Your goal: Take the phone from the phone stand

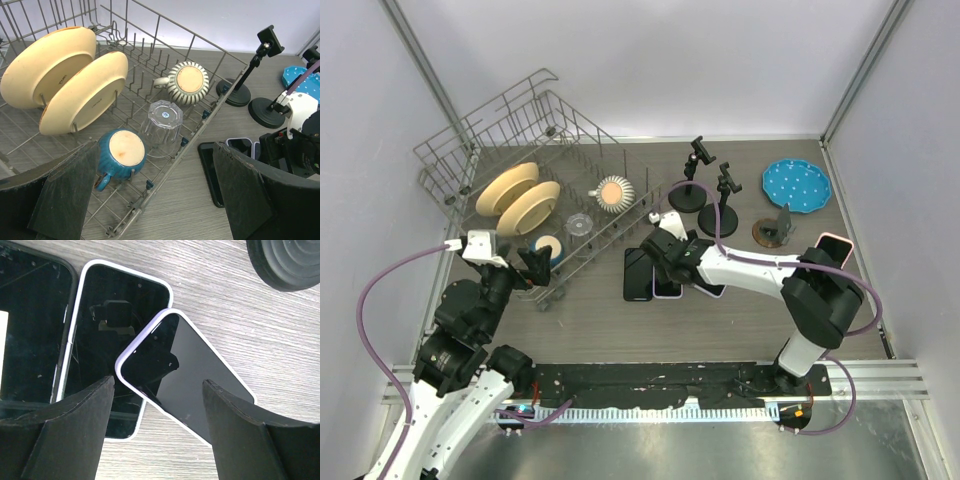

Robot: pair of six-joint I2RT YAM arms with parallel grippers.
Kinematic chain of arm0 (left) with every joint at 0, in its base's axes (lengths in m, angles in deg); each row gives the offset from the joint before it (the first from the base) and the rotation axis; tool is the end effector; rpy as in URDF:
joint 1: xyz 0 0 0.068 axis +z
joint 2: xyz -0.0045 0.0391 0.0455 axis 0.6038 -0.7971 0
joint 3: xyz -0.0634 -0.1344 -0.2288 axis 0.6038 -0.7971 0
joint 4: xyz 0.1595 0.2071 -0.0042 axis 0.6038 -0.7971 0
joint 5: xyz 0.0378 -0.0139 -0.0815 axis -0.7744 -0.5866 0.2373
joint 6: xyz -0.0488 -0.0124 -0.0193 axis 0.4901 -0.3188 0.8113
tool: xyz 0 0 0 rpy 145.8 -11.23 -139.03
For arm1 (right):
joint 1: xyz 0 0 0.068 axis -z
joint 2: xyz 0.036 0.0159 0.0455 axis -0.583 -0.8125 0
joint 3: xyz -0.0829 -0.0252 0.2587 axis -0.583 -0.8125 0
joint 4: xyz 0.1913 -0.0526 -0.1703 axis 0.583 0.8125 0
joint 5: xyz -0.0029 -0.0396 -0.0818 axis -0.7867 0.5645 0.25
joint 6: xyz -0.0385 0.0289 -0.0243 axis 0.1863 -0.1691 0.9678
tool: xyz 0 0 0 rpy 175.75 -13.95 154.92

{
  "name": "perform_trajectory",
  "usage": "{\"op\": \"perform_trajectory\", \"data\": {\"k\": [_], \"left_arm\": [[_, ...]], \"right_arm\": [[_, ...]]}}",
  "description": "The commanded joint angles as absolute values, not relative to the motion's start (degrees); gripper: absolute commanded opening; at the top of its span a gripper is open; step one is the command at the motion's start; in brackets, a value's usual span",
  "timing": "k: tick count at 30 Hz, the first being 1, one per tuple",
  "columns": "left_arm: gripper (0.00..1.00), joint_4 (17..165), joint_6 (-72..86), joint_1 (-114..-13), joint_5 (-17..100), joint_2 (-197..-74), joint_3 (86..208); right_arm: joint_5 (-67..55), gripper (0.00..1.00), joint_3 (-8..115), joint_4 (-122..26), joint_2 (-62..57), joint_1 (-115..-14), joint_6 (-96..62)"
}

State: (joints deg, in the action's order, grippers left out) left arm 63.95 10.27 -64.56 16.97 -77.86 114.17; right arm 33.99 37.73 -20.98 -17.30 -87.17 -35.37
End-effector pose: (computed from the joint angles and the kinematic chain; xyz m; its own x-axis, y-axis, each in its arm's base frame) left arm 0.0777 -0.0291 0.3335 -0.1008 -0.2231 -0.9696 0.1715 0.9560 -0.2378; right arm 0.2188 0.2446 0.1887 -0.7191 -0.3284 -0.6124 -0.2268 0.9439 -0.2398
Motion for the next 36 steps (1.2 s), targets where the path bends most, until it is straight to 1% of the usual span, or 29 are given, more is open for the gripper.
{"op": "perform_trajectory", "data": {"k": [1, 7, 13, 23, 29, 34, 36], "left_arm": [[0.99, 66.51, 9.83, -64.65, 18.08, -78.62, 114.09], [0.99, 66.60, 9.92, -64.65, 17.99, -78.89, 114.09], [0.99, 66.60, 9.92, -64.65, 17.99, -78.89, 114.09], [0.99, 66.42, 9.75, -64.65, 17.90, -78.89, 114.09], [0.99, 66.60, 9.75, -64.65, 17.90, -78.98, 114.09], [0.99, 66.51, 9.75, -64.65, 17.82, -78.98, 114.09], [0.99, 66.42, 9.75, -64.65, 17.82, -78.89, 114.09]], "right_arm": [[33.56, 0.77, 35.65, -24.97, -14.94, -86.38, -31.01], [31.44, 0.77, 35.47, -26.73, -16.43, -86.20, -28.73], [34.34, 0.77, 35.21, -27.43, -17.84, -85.50, -28.90], [35.66, 0.76, 33.62, -30.51, -16.09, -79.61, -30.30], [35.66, 0.75, 32.66, -31.13, -14.06, -74.16, -32.94], [32.77, 0.75, 30.55, -31.57, -10.29, -71.35, -34.17], [29.27, 0.75, 28.98, -31.74, -9.14, -70.30, -35.13]]}}
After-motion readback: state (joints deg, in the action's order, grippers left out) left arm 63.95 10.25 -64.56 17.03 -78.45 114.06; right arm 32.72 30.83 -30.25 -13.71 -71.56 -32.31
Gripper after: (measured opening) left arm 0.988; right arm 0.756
